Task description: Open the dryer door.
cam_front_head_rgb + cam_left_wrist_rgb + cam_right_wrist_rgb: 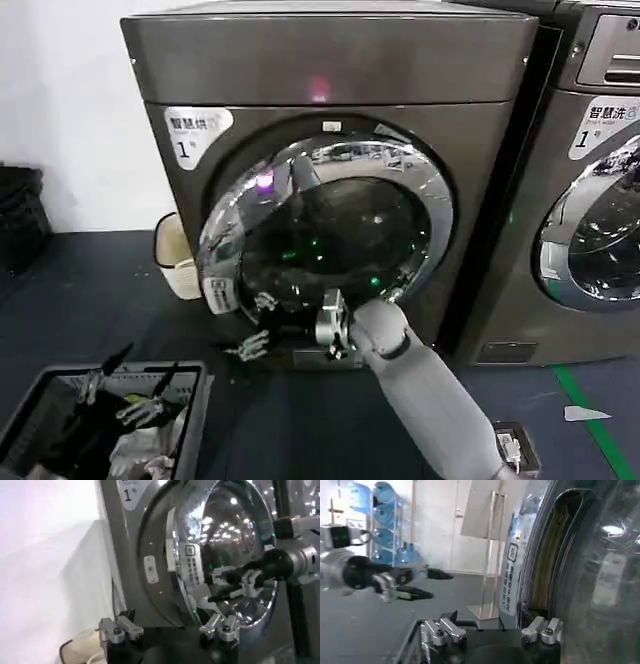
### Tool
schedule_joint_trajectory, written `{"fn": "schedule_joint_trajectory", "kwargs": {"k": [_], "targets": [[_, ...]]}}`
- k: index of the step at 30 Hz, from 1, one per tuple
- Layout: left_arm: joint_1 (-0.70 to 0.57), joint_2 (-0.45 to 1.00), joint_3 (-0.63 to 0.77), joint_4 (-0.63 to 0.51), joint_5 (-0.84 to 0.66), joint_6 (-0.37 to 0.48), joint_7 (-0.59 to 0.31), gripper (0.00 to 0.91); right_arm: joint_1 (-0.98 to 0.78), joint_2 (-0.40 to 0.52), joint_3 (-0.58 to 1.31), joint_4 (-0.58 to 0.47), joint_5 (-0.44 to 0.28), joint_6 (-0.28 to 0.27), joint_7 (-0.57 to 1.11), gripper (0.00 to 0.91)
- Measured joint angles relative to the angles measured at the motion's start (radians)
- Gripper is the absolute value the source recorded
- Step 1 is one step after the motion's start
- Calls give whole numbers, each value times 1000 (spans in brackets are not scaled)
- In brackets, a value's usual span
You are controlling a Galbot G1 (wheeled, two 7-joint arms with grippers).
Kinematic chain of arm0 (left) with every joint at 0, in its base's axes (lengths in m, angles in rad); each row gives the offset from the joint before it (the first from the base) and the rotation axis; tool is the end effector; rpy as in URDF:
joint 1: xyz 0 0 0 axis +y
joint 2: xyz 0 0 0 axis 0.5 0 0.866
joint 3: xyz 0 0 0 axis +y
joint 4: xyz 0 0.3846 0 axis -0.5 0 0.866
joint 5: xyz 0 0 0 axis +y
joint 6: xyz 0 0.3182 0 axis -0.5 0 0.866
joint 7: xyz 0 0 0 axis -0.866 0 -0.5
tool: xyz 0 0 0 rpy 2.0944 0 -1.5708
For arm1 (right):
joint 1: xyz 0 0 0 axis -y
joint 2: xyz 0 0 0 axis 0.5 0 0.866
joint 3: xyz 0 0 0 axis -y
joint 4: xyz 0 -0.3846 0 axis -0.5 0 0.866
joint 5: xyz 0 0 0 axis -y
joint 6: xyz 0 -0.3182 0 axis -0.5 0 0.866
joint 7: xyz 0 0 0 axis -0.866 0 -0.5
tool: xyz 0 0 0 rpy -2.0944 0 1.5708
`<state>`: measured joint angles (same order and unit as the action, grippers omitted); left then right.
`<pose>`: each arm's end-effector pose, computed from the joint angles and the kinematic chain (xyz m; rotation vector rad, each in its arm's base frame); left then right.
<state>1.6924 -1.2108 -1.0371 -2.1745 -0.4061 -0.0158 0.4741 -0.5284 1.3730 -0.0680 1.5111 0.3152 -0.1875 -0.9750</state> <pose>0.0948 0.1923 -0.2535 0.4364 3.0331 0.3063 0.4424 0.0944 -0.2431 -2.1348 2.2196 -0.2207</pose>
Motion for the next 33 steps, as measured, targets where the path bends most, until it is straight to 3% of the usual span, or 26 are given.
{"fn": "schedule_joint_trajectory", "kwargs": {"k": [12, 20, 33], "targets": [[-82, 91, -20, 67, -132, 32, -46, 907, -43, -68, 19, 74, 47, 7, -83, 907], [-139, 184, 36, 131, -216, 23, -77, 907, -74, -121, 35, 102, 71, 23, -158, 907], [-255, 327, 161, 270, -336, -10, -47, 907, -124, -188, 96, 114, 91, 79, -328, 907]]}}
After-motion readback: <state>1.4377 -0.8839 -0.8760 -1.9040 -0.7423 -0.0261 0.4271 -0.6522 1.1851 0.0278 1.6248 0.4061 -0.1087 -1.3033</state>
